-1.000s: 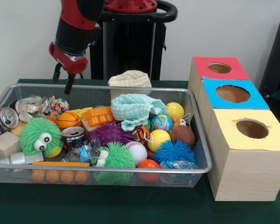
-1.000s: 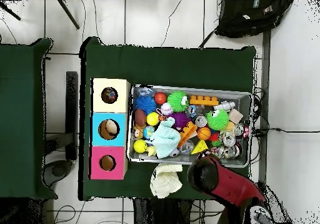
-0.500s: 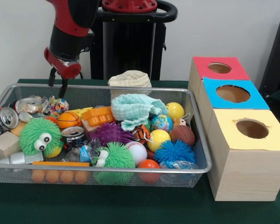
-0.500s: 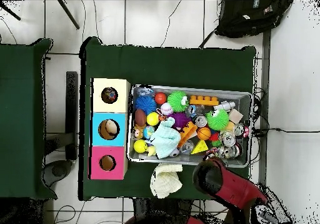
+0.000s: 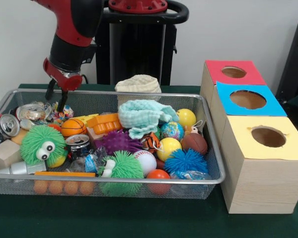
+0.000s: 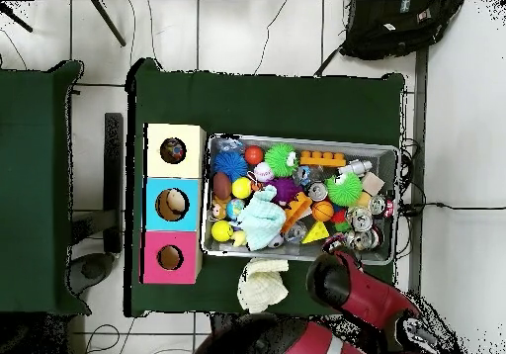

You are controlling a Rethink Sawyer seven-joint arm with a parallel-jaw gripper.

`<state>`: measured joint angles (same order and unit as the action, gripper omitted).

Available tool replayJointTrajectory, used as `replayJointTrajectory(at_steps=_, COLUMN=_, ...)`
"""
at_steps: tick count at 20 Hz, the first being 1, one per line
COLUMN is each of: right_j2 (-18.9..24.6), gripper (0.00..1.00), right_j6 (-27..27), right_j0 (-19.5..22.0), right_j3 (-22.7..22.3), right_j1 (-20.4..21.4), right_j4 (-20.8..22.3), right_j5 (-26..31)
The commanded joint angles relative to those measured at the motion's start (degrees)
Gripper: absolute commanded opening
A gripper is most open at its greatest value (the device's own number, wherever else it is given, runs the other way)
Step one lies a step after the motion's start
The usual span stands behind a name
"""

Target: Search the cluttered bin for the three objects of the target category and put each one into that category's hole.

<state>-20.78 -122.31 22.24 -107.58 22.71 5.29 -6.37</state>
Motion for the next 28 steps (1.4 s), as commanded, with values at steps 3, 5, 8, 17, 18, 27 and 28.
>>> replayJointTrajectory(at_steps=3, right_j2=9.64, gripper=1.0, right_j6=-6.19, right_j0=4.48, right_j3=7.89, right_j1=-5.79, right_j4=0.64, right_j5=-4.96)
replayJointTrajectory(at_steps=5, right_j2=11.79, gripper=1.0, right_j6=-5.85, right_j0=6.0, right_j3=8.37, right_j1=-6.23, right_j4=1.51, right_j5=-5.1)
replayJointTrajectory(at_steps=8, right_j2=13.26, gripper=1.0, right_j6=-5.5, right_j0=6.75, right_j3=8.34, right_j1=-5.98, right_j4=1.78, right_j5=-4.28)
replayJointTrajectory(at_steps=17, right_j2=18.35, gripper=1.0, right_j6=-2.61, right_j0=11.28, right_j3=4.46, right_j1=-0.09, right_j4=4.64, right_j5=2.98)
replayJointTrajectory(at_steps=18, right_j2=18.62, gripper=1.0, right_j6=-2.64, right_j0=11.46, right_j3=4.1, right_j1=0.4, right_j4=4.76, right_j5=3.48)
replayJointTrajectory(at_steps=27, right_j2=24.61, gripper=1.0, right_j6=-1.84, right_j0=16.09, right_j3=-0.59, right_j1=7.07, right_j4=5.77, right_j5=10.93)
replayJointTrajectory(at_steps=28, right_j2=25.12, gripper=1.0, right_j6=-1.92, right_j0=16.44, right_j3=-0.76, right_j1=7.26, right_j4=5.85, right_j5=11.17)
